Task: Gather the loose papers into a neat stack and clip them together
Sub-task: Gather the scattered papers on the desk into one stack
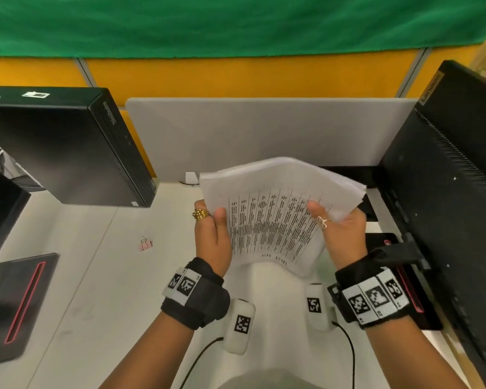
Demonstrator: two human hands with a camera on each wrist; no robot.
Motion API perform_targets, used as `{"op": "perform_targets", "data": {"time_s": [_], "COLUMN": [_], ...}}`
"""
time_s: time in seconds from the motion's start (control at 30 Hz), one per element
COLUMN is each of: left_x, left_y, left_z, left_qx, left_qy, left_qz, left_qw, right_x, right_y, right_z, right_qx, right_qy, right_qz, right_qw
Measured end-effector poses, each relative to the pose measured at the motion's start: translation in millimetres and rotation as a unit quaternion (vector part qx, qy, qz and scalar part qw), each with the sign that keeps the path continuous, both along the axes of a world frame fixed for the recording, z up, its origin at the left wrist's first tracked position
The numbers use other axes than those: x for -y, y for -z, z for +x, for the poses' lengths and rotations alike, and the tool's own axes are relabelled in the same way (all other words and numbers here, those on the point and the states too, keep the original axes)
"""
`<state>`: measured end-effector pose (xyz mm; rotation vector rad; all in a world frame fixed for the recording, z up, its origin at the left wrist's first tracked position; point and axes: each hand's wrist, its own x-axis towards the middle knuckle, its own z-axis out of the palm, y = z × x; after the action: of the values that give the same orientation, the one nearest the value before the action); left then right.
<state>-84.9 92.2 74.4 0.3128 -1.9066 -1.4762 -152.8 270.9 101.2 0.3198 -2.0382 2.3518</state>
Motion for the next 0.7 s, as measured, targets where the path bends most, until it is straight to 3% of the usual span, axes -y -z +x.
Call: {"op": "perform_targets", "data": {"time_s": [0.13, 0.23, 0.33, 0.53, 0.6, 0.7], "left_x": [1.3, 5.4, 5.9, 11.1, 17.9, 25.8], "left_y": [-9.0, 13.1, 26.0, 35.0, 29.6, -11.4], "left_z": [1.4, -2.0, -5.3, -10.2, -11.3, -6.5], "left_qx": [-0.039, 0.05, 0.099, 0.142, 0.13, 0.042], "left_qy": [0.04, 0.057, 0.036, -0.004, -0.034, -0.178], "left_qz": [0.009, 0.022, 0.026, 0.009, 0.012, -0.077], "left_qw": [0.998, 0.997, 0.994, 0.99, 0.991, 0.98], "right_x": [-8.5, -2.3, 5.7, 9.5, 13.1, 13.5], "right_y": [-13.1, 5.2, 19.5, 26.0, 18.2, -0.2], "right_z": [-3.0, -5.7, -7.5, -8.0, -8.0, -10.8], "right_qx": [-0.062, 0.023, 0.098, 0.116, 0.099, -0.003], "right_qy": [-0.054, -0.06, -0.043, -0.025, -0.024, -0.003], "right_qz": [0.012, 0.067, 0.065, 0.058, 0.056, 0.078], "right_qw": [0.997, 0.996, 0.992, 0.991, 0.993, 0.997]}}
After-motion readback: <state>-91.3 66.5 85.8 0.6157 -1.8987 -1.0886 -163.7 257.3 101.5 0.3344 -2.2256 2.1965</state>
